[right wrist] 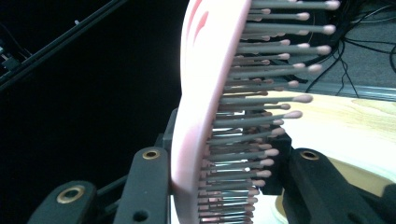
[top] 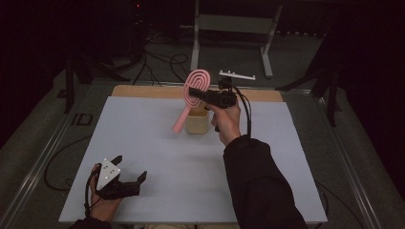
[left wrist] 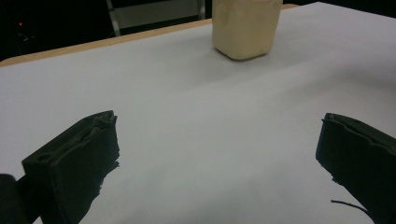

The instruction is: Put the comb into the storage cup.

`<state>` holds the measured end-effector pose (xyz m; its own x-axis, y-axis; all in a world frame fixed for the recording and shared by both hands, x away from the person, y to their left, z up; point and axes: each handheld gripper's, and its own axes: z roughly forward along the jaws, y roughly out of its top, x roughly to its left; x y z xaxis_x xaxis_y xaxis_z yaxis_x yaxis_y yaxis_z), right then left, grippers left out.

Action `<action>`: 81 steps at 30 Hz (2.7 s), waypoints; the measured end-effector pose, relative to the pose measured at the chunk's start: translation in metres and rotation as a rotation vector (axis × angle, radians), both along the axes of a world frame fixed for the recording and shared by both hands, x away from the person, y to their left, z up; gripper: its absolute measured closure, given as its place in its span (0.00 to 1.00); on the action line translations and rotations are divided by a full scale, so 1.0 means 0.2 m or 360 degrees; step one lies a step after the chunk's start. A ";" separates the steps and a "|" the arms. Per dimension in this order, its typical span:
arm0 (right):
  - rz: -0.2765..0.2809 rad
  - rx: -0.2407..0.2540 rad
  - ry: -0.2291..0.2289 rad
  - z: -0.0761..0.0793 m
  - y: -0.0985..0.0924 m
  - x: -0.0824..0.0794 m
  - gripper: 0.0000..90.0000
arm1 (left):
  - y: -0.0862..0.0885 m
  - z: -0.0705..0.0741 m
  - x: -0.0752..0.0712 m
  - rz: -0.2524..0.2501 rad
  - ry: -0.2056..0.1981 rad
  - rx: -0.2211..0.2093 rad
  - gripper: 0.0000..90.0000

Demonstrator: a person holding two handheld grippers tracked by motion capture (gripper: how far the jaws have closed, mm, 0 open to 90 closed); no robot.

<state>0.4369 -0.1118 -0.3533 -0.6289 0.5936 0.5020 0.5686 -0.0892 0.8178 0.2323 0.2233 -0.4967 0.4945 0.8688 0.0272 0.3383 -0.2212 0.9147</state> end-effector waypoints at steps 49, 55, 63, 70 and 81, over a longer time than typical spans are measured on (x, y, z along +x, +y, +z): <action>-0.0165 0.0016 -0.0044 0.09 -0.04 0.12 0.71 | 0.00 0.00 0.00 0.0008 -0.0002 -0.0007 0.00; -0.0207 0.0013 -0.0041 0.08 -0.05 0.14 0.71 | 0.00 0.00 0.00 0.0010 -0.0004 -0.0011 0.00; -0.0247 -0.0004 -0.0047 0.07 -0.07 0.16 0.71 | 0.00 0.00 0.00 0.0007 -0.0003 -0.0011 0.00; -0.0268 -0.0031 -0.0053 0.07 -0.08 0.16 0.71 | 0.00 0.00 0.00 0.0007 -0.0002 -0.0011 0.00; -0.0278 -0.0080 -0.0086 0.06 -0.09 0.16 0.71 | 0.00 0.00 0.00 0.0007 -0.0002 -0.0008 0.00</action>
<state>0.4695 -0.1305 -0.3407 -0.5393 0.7196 0.4375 0.5033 -0.1411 0.8525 0.2314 0.2238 -0.4965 0.4905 0.8711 0.0235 0.3381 -0.2151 0.9162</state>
